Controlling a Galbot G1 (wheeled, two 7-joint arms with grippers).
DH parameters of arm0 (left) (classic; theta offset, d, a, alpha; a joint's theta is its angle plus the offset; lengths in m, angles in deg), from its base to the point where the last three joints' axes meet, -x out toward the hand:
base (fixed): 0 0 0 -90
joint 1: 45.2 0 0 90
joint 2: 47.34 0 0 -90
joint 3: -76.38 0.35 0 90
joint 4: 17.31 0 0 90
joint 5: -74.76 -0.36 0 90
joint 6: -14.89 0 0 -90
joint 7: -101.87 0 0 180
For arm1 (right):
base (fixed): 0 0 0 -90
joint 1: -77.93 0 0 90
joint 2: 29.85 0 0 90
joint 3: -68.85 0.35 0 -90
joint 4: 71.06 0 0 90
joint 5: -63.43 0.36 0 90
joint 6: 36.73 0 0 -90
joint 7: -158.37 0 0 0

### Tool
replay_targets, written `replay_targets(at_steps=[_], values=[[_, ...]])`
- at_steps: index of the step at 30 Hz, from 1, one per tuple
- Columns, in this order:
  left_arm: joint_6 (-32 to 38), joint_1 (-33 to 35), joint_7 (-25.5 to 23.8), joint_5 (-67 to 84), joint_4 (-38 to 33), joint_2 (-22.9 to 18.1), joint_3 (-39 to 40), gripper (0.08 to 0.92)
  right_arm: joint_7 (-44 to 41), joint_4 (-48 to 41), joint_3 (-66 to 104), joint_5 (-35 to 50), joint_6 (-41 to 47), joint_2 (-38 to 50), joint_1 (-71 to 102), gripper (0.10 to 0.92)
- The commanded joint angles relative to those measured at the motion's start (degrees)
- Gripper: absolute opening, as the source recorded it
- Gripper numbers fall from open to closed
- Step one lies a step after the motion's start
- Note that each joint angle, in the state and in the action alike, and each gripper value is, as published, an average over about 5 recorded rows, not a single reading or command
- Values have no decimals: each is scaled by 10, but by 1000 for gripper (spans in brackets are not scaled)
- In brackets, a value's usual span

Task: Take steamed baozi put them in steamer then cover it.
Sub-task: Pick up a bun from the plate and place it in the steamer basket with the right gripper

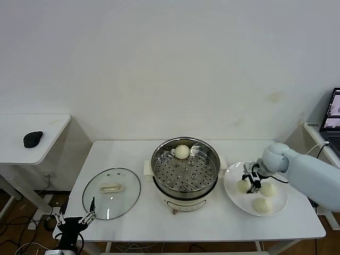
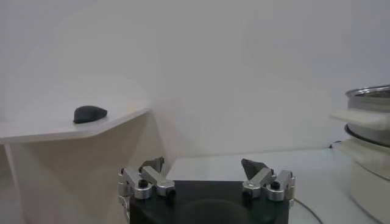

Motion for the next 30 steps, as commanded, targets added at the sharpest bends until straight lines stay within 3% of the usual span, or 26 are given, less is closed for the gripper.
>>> replay_targets(at_steps=[1, 8, 14, 21, 30], values=[[-1, -7, 0, -5, 0, 2, 17, 823, -16, 64, -60, 60, 22, 59, -150, 602], [-1, -14, 0, -2, -3, 11, 21, 823, -2, 119, -183, 180, 63, 44, -359, 607], [-3, -16, 0, -1, -4, 16, 18, 823, 45, 165, -268, 312, 131, -56, -474, 613], [-3, -16, 0, -1, -9, 11, 8, 823, 120, 145, -266, 408, 215, -195, -424, 617], [3, -7, 1, -2, -11, 0, -8, 823, 180, 71, -250, 424, 261, -312, -317, 619]])
